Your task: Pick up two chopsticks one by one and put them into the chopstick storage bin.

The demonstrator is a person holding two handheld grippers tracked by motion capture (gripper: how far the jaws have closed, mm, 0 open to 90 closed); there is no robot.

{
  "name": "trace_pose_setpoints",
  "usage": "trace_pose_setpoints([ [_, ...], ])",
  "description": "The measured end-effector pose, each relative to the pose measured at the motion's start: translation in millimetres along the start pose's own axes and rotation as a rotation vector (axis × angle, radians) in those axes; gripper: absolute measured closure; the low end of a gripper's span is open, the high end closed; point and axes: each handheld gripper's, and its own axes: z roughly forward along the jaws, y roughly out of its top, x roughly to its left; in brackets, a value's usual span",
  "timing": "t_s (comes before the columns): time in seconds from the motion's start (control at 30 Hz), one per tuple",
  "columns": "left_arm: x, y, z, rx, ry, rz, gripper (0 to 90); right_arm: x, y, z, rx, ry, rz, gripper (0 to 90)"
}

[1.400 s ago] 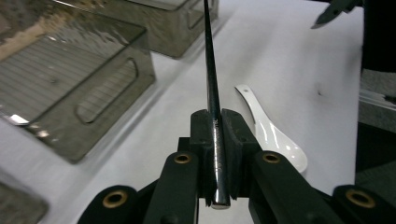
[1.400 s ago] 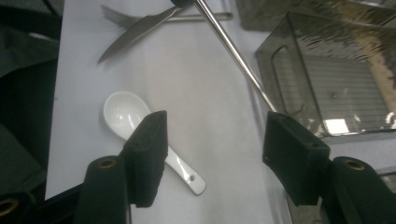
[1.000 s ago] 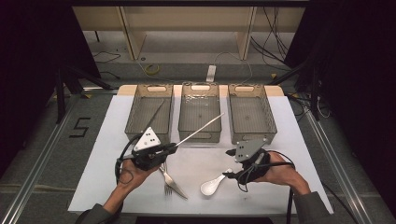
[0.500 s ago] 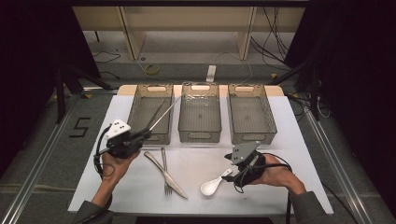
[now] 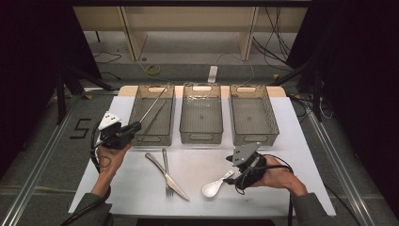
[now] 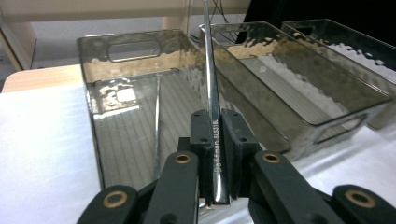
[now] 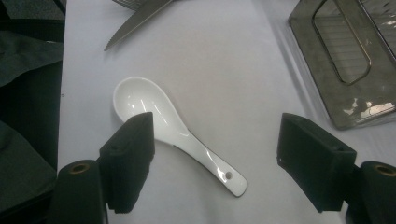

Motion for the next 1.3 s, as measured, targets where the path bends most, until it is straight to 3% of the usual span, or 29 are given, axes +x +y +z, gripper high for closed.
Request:
trace_pose_setpoints([
  [0.57, 23.4, -0.6, 18.0, 0.046, 0.052, -0.056, 83.1, 0.6, 0.0, 1.5, 0.015, 0.006, -0.005, 28.3],
  [0.73, 25.8, -0.9, 26.3, 0.081, 0.087, -0.050, 83.1, 0.8, -0.1, 1.9, 0.021, 0.005, -0.003, 28.3],
  [0.97, 29.5, -1.8, 32.0, 0.115, 0.109, -0.072, 82.7, 0.8, -0.8, 1.8, 0.020, 0.002, -0.003, 28.4],
  [1.13, 29.3, -3.0, 35.4, 0.114, 0.141, -0.074, 81.9, 1.4, -0.6, 1.9, 0.023, 0.003, -0.006, 28.4],
  [1.17, 29.8, -1.9, 34.8, 0.110, 0.142, -0.079, 77.6, 1.3, -0.6, 1.6, 0.022, 0.004, -0.008, 28.4],
  [1.23, 30.9, -0.7, 34.2, 0.098, 0.150, -0.095, 60.8, 1.6, -0.6, 0.9, 0.018, 0.003, -0.008, 28.4],
  [1.3, 32.0, -0.8, 33.2, 0.077, 0.161, -0.110, 53.3, 1.5, -0.8, 0.3, 0.016, 0.002, -0.008, 28.4],
])
